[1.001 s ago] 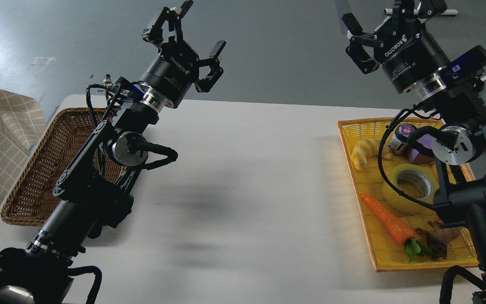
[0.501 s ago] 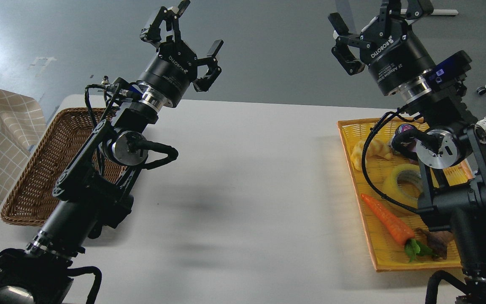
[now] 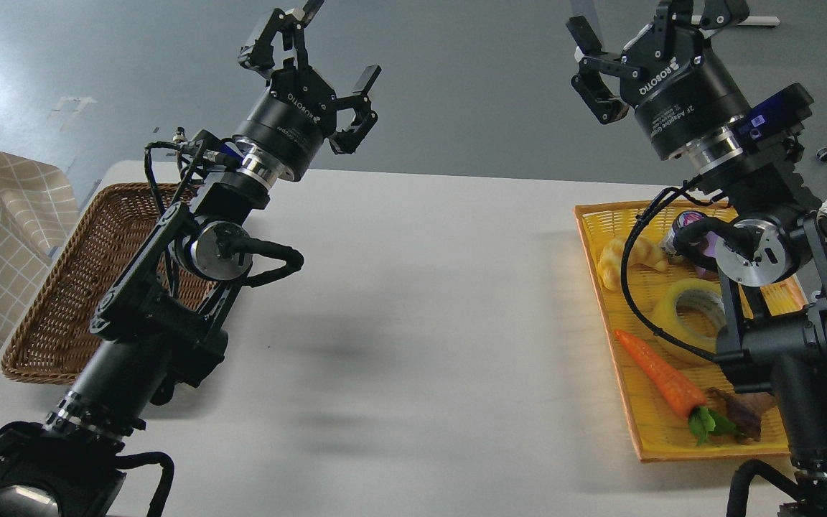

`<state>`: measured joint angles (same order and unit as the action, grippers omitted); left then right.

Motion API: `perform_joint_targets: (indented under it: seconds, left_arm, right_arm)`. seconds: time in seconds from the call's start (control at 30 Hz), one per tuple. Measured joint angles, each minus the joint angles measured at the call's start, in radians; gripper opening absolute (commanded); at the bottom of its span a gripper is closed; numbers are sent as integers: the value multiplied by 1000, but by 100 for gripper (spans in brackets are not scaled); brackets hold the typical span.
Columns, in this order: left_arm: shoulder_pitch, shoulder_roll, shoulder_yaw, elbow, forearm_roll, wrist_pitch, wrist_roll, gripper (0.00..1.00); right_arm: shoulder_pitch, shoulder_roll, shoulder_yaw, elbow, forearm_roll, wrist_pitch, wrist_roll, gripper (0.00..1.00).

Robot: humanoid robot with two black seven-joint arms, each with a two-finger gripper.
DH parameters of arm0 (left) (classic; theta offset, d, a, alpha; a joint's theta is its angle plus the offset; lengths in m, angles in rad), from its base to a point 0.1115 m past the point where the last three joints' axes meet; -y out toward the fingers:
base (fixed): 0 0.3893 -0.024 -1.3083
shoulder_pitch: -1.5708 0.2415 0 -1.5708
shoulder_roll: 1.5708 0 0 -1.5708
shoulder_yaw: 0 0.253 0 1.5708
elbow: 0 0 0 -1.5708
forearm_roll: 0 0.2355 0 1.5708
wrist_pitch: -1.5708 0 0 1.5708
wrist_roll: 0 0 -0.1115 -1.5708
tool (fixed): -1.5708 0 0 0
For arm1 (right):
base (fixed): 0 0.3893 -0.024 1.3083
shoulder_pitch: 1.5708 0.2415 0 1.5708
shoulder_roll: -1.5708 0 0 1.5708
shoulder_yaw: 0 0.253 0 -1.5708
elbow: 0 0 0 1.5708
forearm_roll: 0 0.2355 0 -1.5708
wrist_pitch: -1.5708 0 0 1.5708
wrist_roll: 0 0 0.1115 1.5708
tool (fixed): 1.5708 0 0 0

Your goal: Place and transfer tape with both arms

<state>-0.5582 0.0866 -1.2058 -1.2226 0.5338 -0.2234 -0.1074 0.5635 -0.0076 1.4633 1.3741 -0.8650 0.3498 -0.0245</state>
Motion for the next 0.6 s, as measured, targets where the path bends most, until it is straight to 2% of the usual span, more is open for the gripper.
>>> perform_joint_targets:
  seconds: [0.6]
  left_arm:
    - [3,0,0,0,-1,4,-1,98]
  right_arm:
    - [-6,0,-1,6,1,9,0,100]
